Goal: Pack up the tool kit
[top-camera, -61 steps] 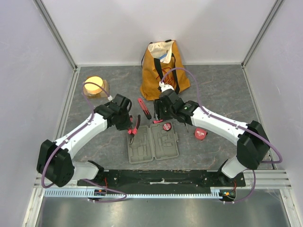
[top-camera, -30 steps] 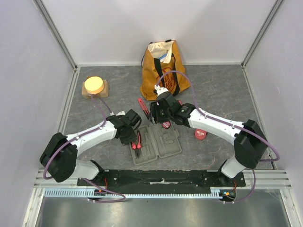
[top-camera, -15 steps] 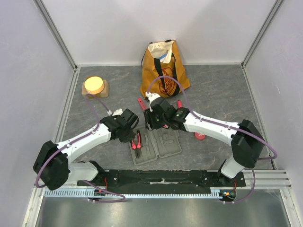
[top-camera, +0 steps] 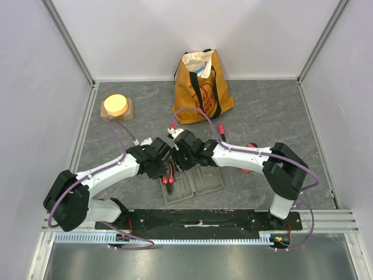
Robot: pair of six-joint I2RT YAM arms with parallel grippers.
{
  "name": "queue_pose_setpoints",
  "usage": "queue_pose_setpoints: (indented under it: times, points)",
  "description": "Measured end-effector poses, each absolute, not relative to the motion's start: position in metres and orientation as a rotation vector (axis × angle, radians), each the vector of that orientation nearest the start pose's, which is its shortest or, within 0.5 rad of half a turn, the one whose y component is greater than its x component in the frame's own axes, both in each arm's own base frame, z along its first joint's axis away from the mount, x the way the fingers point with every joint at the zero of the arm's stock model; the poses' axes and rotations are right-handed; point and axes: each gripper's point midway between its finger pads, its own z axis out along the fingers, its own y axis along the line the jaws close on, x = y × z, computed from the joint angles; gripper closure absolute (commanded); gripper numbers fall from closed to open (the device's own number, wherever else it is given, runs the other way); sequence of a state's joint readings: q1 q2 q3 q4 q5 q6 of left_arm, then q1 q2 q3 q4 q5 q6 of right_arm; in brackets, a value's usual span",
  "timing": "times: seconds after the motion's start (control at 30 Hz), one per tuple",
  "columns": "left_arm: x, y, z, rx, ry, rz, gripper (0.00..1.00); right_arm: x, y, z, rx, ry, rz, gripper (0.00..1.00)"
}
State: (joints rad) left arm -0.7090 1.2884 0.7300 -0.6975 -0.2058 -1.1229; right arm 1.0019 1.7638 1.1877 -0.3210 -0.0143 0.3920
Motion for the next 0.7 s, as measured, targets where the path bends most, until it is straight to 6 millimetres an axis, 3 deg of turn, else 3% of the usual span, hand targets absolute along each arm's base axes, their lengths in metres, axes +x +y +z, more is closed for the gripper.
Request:
queue_pose_setpoints:
  times: [0.2, 0.4, 0.7]
  points:
    - [0.186, -0.167, 0.036, -0.625, 2.713, -0.238, 0.96, 0.213, 0.39, 0.068, -0.798, 2.441, 0.67, 0.58]
    - [0.183, -0.176, 0.037, -0.638, 2.692, -0.367, 0.91, 0.209, 0.398, 0.054, -0.81, 2.463, 0.711, 0.65]
    - [0.177, -0.171, 0.039, -0.657, 2.688, -0.37, 0.9, 0.208, 0.399, 0.045, -0.797, 2.489, 0.71, 0.8]
